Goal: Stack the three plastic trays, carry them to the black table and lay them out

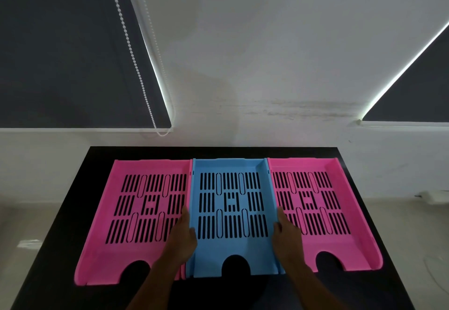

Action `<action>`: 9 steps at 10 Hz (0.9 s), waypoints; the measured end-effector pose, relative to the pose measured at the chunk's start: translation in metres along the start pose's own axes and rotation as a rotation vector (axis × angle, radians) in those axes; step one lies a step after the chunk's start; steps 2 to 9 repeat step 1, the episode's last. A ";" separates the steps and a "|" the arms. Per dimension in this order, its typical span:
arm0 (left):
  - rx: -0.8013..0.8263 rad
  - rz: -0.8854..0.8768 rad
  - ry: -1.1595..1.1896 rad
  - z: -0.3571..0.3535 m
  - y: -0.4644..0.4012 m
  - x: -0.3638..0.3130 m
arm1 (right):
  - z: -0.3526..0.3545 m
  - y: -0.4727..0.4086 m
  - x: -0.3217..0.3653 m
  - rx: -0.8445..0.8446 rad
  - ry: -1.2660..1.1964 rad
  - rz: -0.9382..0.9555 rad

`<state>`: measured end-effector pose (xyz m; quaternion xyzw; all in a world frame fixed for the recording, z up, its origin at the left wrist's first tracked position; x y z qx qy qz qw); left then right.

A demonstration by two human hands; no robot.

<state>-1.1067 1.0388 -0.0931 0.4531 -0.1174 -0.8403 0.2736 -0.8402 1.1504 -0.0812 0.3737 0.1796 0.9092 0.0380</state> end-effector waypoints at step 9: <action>-0.023 -0.014 0.013 -0.002 0.004 -0.002 | 0.005 0.001 0.005 0.047 -0.049 -0.001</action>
Point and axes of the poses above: each hand's wrist, its own y-axis away from the middle knuckle, its own z-axis out of the back of the hand, x = y × z, the point moved 2 cm from there along -y, towards the middle knuckle, and after that the axes turned 4 degrees about -z, right-handed, at the moved point
